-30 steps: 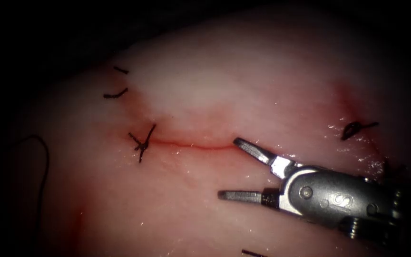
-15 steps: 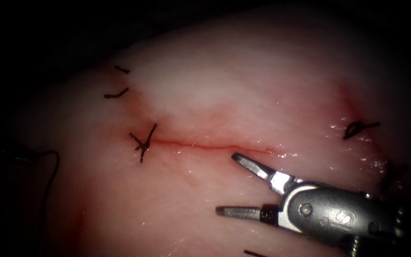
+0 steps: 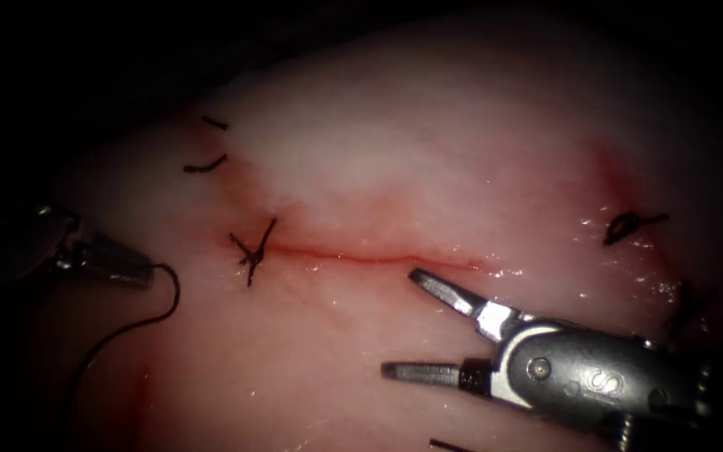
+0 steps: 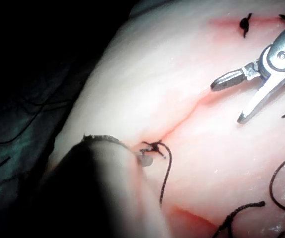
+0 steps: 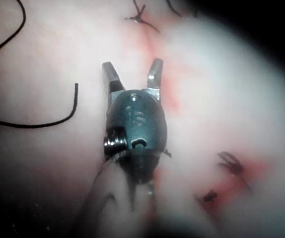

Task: Wound Closure
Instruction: Grab the suture to pull the needle into view with the left gripper.

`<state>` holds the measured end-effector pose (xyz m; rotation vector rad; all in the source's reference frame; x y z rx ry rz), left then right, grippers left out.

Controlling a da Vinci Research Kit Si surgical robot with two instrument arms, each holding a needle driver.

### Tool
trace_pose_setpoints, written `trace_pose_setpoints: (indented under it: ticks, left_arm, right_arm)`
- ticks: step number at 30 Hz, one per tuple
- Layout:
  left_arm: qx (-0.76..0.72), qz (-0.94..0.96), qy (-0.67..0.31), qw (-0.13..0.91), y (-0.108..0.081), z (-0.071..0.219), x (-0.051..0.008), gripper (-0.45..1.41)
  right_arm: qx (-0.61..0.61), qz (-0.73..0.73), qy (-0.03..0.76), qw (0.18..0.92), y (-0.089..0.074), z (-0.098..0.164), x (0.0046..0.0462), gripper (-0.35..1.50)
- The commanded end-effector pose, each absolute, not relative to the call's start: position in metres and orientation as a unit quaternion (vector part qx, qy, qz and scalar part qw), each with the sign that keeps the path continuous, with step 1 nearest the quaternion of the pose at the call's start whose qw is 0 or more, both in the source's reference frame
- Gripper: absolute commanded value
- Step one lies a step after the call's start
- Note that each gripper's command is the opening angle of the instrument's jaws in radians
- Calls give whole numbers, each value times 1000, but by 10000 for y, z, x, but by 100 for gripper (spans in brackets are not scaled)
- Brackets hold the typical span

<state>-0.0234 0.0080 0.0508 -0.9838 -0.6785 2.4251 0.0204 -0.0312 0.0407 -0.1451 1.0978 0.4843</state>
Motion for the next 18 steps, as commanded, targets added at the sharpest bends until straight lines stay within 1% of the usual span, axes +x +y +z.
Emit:
trace_pose_setpoints:
  ticks: [1,7,10,18]
  left_arm:
    - [-362,875,-243,212,93,504,-247,-45]
    - [-381,881,-224,168,121,477,-299,-45]
    - [-387,883,-213,156,135,473,-323,-45]
    - [-391,885,-223,121,165,487,-390,-45]
  right_arm:
    - [-69,227,518,822,-305,408,213,118]
    - [-69,224,519,822,-309,408,207,111]
    - [-68,227,518,822,-310,409,204,111]
    - [-70,232,513,824,-316,409,193,105]
